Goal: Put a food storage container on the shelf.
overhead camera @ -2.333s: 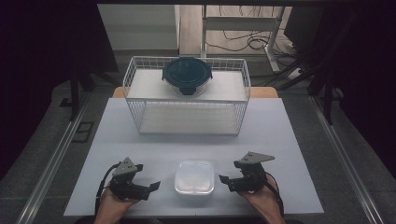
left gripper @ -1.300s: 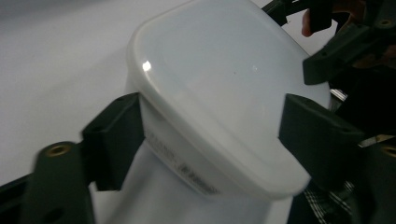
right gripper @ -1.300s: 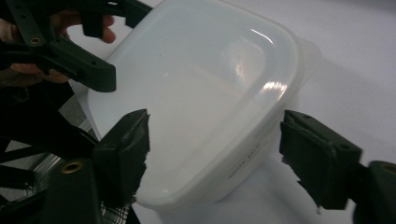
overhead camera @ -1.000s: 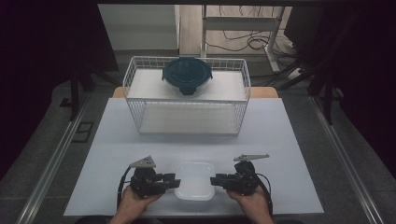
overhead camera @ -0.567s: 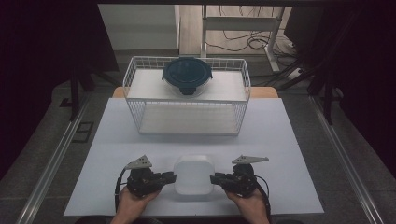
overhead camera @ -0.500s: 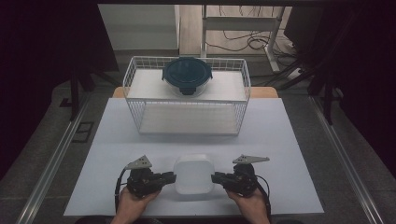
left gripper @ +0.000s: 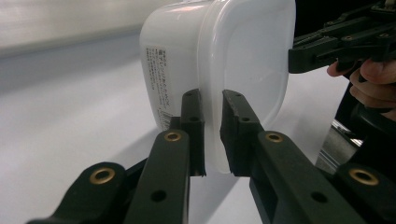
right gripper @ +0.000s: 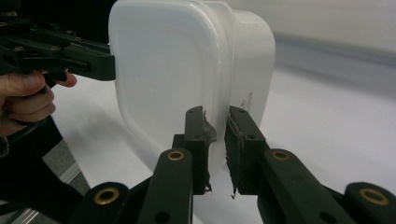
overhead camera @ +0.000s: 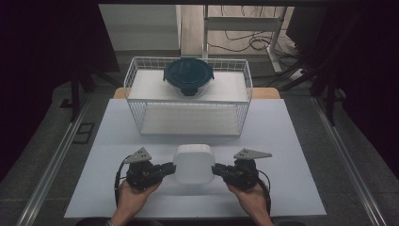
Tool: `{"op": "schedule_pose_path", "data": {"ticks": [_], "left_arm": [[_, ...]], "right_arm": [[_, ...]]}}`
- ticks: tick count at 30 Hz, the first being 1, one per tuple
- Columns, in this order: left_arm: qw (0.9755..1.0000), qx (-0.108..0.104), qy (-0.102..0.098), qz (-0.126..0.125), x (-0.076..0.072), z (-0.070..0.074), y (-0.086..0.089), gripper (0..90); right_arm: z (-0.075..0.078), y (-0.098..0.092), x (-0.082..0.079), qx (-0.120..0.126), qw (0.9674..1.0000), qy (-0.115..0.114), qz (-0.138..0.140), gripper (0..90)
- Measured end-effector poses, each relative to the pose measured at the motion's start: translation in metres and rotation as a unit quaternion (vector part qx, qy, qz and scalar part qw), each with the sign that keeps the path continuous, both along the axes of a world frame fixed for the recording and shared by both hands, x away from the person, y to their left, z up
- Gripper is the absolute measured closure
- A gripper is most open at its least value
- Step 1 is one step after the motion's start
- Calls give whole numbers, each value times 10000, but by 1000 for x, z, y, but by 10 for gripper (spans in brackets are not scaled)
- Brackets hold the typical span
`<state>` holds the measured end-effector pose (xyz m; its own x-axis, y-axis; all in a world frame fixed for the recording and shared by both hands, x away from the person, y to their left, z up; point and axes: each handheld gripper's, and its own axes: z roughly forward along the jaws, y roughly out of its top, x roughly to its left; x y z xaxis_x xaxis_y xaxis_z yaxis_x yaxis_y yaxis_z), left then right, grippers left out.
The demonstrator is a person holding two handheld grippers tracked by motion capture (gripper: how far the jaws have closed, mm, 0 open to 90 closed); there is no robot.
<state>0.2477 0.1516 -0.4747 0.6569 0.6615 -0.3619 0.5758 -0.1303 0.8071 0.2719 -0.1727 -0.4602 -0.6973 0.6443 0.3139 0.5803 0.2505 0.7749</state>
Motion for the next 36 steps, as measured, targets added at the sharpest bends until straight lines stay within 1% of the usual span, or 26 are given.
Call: {"op": "schedule_pose_path", "data": {"ticks": [6, 9, 13, 18, 22, 28, 36], "left_arm": [[9998, -29, -162, 87, 8, 18, 4, 801], [9996, -55, -245, 92, 12, 27, 6, 801], [9993, -35, -351, 154, 17, 39, 6, 801], [9988, -35, -437, 222, 23, 53, 7, 801], [9983, -82, -511, 274, 28, 63, 8, 801], [9973, -92, -667, 282, 35, 82, 8, 801], [9963, -155, -779, 328, 45, 107, 11, 800]], "right_arm": [[17, 4, 11, 65, 9997, -236, 2, 786], [27, 5, 16, 86, 9994, -341, 31, 786], [40, 7, 24, 101, 9989, -462, 59, 785], [51, 9, 33, 138, 9984, -548, 81, 785], [61, 10, 40, 176, 9980, -609, 80, 785], [80, 11, 46, 196, 9967, -781, 44, 784], [104, 12, 56, 285, 9957, -876, 35, 784]]}}
